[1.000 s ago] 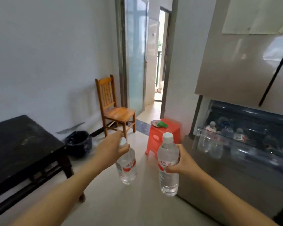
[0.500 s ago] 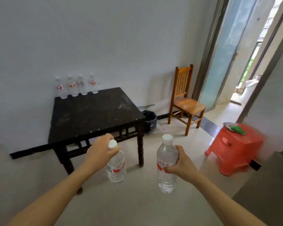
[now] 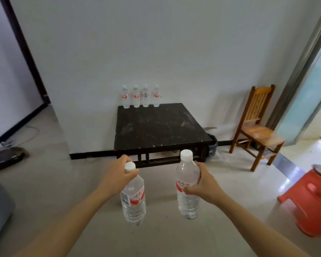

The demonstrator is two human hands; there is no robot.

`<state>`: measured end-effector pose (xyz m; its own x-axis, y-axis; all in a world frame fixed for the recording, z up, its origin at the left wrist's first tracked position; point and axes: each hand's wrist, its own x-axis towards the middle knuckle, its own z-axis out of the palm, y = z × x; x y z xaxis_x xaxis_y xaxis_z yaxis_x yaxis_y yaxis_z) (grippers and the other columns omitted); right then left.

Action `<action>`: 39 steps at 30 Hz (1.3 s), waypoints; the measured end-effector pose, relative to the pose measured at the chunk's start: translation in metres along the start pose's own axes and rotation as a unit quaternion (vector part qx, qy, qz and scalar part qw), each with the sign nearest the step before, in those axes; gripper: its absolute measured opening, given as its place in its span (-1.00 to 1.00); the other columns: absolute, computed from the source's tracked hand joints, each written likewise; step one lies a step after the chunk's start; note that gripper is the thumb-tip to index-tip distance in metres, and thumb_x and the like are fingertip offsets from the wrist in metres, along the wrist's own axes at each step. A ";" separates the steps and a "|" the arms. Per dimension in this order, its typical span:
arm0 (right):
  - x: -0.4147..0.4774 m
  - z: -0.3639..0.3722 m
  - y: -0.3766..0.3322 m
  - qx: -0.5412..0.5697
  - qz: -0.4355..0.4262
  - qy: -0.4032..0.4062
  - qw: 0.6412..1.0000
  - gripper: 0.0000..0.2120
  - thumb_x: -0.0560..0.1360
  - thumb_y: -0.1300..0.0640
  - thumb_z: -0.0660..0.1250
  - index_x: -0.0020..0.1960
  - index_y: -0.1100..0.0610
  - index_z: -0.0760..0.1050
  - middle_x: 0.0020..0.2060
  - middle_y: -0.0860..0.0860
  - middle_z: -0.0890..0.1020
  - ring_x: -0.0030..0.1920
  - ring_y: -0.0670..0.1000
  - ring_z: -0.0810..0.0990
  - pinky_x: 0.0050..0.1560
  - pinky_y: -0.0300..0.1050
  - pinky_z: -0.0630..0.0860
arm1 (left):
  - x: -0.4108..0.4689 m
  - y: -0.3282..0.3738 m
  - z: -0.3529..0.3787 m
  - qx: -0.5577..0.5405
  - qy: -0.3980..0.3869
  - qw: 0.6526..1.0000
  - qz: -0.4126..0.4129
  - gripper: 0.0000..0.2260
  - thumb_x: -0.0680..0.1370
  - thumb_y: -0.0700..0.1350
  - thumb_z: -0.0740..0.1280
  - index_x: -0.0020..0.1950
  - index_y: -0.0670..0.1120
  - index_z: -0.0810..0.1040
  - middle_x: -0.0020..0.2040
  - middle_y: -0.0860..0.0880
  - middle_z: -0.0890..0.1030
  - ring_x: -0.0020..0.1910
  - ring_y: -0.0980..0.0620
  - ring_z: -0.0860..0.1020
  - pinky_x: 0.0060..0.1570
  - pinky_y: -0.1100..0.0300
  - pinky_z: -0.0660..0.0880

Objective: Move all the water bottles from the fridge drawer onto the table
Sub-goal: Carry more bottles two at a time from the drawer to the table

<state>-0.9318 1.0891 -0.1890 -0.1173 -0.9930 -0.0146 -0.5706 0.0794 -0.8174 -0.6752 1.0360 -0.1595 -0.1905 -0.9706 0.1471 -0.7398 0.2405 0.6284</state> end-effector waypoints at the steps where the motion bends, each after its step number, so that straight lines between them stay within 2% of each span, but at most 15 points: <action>1: 0.009 0.011 -0.010 0.000 -0.004 -0.003 1.000 -0.29 0.19 0.14 0.56 0.18 -0.08 0.22 0.07 -0.09 0.47 0.13 -0.04 0.48 0.21 0.01 0.49 | 0.005 -0.009 -0.008 0.001 0.002 1.000 0.002 -0.82 0.49 -0.01 0.35 0.00 -0.01 0.40 -0.10 0.02 0.51 -0.21 0.16 0.47 -0.31 0.40 0.36; 7: 0.067 0.071 -0.062 0.008 -0.002 0.020 1.000 -0.20 0.22 0.16 0.57 0.31 0.03 0.19 0.10 -0.08 0.42 0.15 -0.04 0.43 0.21 -0.02 0.47 | 0.055 -0.057 -0.048 0.028 -0.012 0.998 0.052 -0.81 0.49 0.03 0.33 -0.03 0.01 0.36 -0.13 0.08 0.45 -0.21 0.18 0.41 -0.31 0.40 0.29; 13: 0.105 0.082 -0.058 0.029 0.033 0.043 0.998 -0.25 0.22 0.16 0.56 0.21 -0.09 0.16 0.06 -0.13 0.42 0.11 -0.09 0.43 0.11 -0.14 0.45 | 0.118 -0.075 -0.039 0.012 -0.055 0.995 0.079 -0.82 0.49 0.01 0.33 -0.01 -0.02 0.39 -0.09 0.02 0.49 -0.16 0.13 0.45 -0.29 0.38 0.33; 19: 0.160 0.045 -0.017 0.009 0.073 0.091 0.993 -0.25 0.21 0.14 0.57 0.25 -0.04 0.22 0.08 -0.12 0.43 0.14 -0.07 0.45 0.18 -0.06 0.47 | 0.194 -0.066 0.008 -0.002 -0.087 0.993 0.078 -0.80 0.48 0.03 0.34 0.00 0.01 0.39 -0.08 0.03 0.50 -0.11 0.09 0.51 -0.14 0.25 0.50; 24: 0.233 -0.013 0.021 -0.004 0.064 0.105 0.992 -0.23 0.23 0.16 0.56 0.30 0.03 0.21 0.08 -0.10 0.40 0.16 -0.06 0.42 0.23 -0.02 0.44 | 0.276 -0.031 0.056 -0.006 -0.086 0.992 0.091 -0.83 0.47 0.02 0.35 -0.06 0.03 0.38 -0.14 0.05 0.51 -0.18 0.12 0.50 -0.23 0.29 0.42; 29: 0.291 -0.070 0.046 -0.002 0.049 0.106 0.993 -0.22 0.25 0.17 0.55 0.32 0.05 0.19 0.08 -0.10 0.38 0.15 -0.07 0.39 0.22 -0.07 0.43 | 0.345 0.004 0.082 -0.014 -0.077 0.994 0.082 -0.83 0.46 0.00 0.37 -0.07 0.02 0.39 -0.15 0.05 0.52 -0.19 0.11 0.51 -0.27 0.25 0.44; 34: 0.334 -0.109 0.075 -0.002 0.053 0.119 0.992 -0.22 0.24 0.15 0.55 0.32 0.04 0.21 0.08 -0.11 0.40 0.14 -0.09 0.40 0.18 -0.09 0.44 | 0.405 0.024 0.099 -0.034 -0.065 0.995 0.061 -0.81 0.45 -0.03 0.38 -0.04 -0.03 0.42 -0.13 0.00 0.54 -0.14 0.04 0.54 -0.10 0.02 0.55; 39: 0.368 -0.129 0.102 -0.010 0.064 0.129 0.990 -0.22 0.23 0.14 0.56 0.31 0.03 0.20 0.07 -0.11 0.40 0.15 -0.07 0.42 0.18 -0.09 0.46 | 0.462 0.038 0.120 -0.027 -0.079 0.995 0.063 -0.81 0.46 -0.04 0.38 -0.01 -0.06 0.44 -0.12 0.00 0.54 -0.11 0.03 0.54 -0.06 0.01 0.54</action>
<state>-1.1379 0.7430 -0.2035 -0.3917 -0.9195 0.0318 -0.5538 0.2080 -0.8062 -0.8689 0.5983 -0.1593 -0.3812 -0.9182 0.1072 -0.6693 0.3542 0.6531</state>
